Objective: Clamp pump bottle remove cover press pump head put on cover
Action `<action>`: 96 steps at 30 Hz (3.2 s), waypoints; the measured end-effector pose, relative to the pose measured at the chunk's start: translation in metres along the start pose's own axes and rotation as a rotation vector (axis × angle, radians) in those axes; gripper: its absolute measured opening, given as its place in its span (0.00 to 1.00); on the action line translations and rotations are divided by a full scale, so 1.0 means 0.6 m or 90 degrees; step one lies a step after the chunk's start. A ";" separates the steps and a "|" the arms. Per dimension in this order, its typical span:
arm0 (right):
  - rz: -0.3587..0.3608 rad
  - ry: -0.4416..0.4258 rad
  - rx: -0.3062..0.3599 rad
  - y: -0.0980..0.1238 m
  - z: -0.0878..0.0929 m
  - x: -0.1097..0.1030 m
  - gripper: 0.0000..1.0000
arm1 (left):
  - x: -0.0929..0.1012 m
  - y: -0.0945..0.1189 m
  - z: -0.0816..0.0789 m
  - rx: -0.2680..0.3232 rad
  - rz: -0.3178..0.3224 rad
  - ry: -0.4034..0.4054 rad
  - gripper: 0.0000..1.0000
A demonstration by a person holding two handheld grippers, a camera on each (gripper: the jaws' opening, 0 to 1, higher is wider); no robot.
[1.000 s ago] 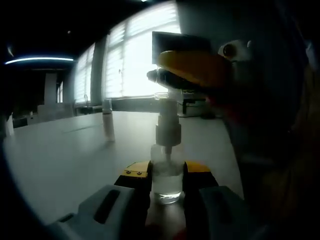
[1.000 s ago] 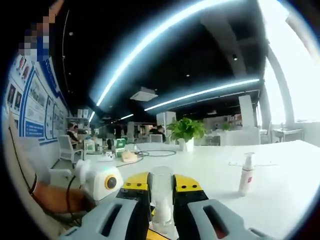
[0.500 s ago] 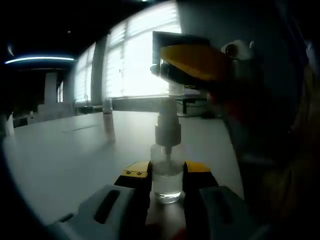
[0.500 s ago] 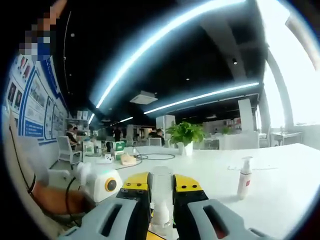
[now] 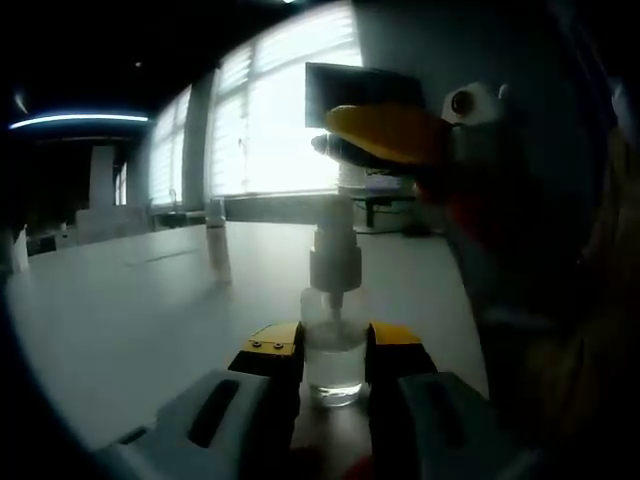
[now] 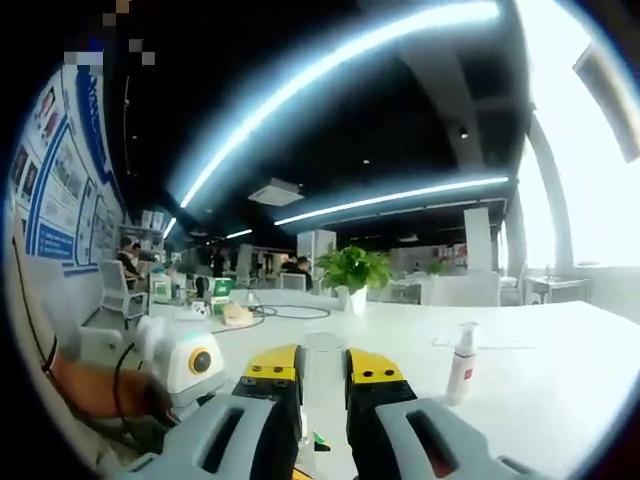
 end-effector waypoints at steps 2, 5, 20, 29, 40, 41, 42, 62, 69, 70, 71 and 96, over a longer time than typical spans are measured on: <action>0.003 0.004 0.000 0.003 -0.002 0.003 0.12 | -0.001 0.000 0.000 0.001 0.001 0.000 0.15; 0.013 0.015 -0.001 0.006 -0.003 0.011 0.12 | -0.001 0.000 0.000 0.000 0.001 0.002 0.16; 0.054 0.034 -0.013 0.017 0.005 0.047 0.12 | -0.001 -0.001 0.000 0.000 0.001 0.000 0.16; 0.075 0.040 -0.020 0.024 0.012 0.062 0.12 | 0.001 -0.001 0.000 0.000 0.001 -0.002 0.16; 0.096 0.050 -0.033 0.029 0.025 0.079 0.12 | 0.000 -0.001 0.001 0.000 0.001 -0.002 0.16; 0.098 0.051 -0.035 0.029 0.027 0.079 0.12 | 0.000 -0.001 0.001 0.000 0.001 -0.003 0.16; 0.098 0.051 -0.037 0.028 0.030 0.083 0.12 | 0.000 -0.001 0.001 0.000 0.002 -0.003 0.16; 0.125 0.042 -0.071 0.035 0.070 0.112 0.12 | 0.000 -0.002 0.001 -0.001 0.000 -0.006 0.16; 0.134 0.037 -0.080 0.035 0.084 0.131 0.12 | 0.001 -0.002 0.001 -0.001 0.001 -0.006 0.16; 0.135 0.036 -0.081 0.035 0.086 0.133 0.12 | 0.001 -0.002 0.001 -0.001 0.001 -0.006 0.16; 0.135 0.036 -0.083 0.035 0.088 0.135 0.12 | 0.001 -0.002 0.001 -0.001 0.001 -0.006 0.16; 0.158 0.033 -0.115 0.038 0.144 0.166 0.12 | 0.001 -0.002 0.001 -0.003 0.000 -0.005 0.16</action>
Point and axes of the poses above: the point that each gripper's makers call its tool centre point, and the gripper's own axes: y roughly backward along the fingers, x roughly to its right, z roughly out of its underside, the point moved 5 cm from there along y, roughly backward along the fingers, and after that the axes turned 12 degrees about x, right-handed, at the moved point
